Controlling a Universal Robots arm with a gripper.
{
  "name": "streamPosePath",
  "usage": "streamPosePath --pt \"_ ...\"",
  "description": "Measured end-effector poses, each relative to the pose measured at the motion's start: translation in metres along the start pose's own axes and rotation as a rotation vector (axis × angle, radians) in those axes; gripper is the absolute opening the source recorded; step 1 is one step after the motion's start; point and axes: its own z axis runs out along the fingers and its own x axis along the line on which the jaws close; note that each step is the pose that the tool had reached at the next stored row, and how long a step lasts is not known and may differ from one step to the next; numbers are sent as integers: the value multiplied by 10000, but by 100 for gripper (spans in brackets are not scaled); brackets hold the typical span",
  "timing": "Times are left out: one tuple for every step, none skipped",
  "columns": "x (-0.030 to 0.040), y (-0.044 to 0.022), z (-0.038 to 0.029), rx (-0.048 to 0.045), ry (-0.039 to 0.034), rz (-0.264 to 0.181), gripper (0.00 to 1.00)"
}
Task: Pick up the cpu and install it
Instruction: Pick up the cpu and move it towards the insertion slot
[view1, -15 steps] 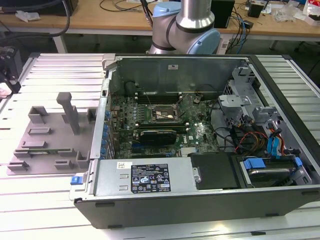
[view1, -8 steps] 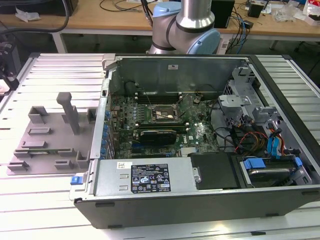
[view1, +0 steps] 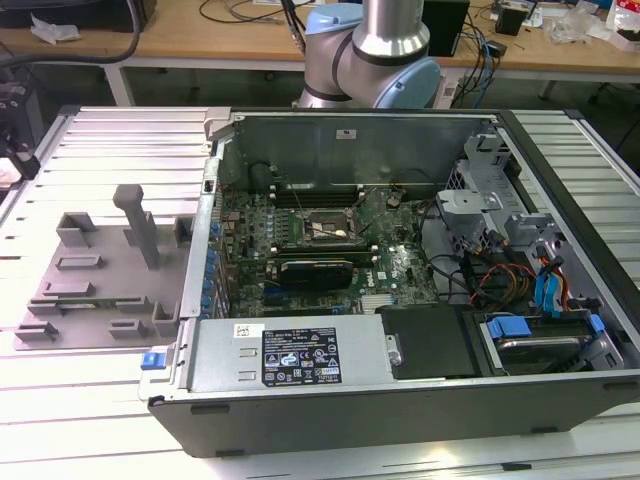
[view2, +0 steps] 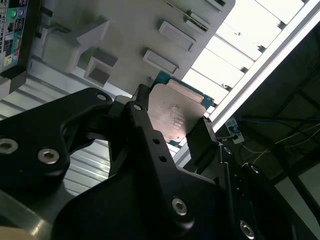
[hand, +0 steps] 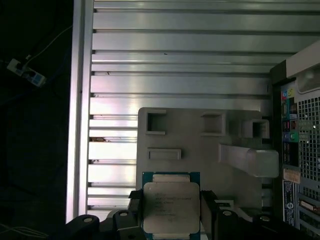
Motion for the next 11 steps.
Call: streamPosePath --pt "-3 0 0 0 0 -1 55" --pt "-4 0 0 1 0 0 55" --pt "-7 0 0 0 0 -1 55" --pt "-12 0 0 0 -1 -1 55" --pt "-15 -1 0 0 -1 -1 55" --pt "-20 0 0 0 0 -1 55" --pt "-25 -1 0 1 -1 -1 55" --pt "-29 -1 0 0 -1 -1 55" --pt "-35 -1 -1 0 1 -1 55" --pt "-40 -1 0 0 0 -1 55" --pt "-50 -1 0 0 0 0 55"
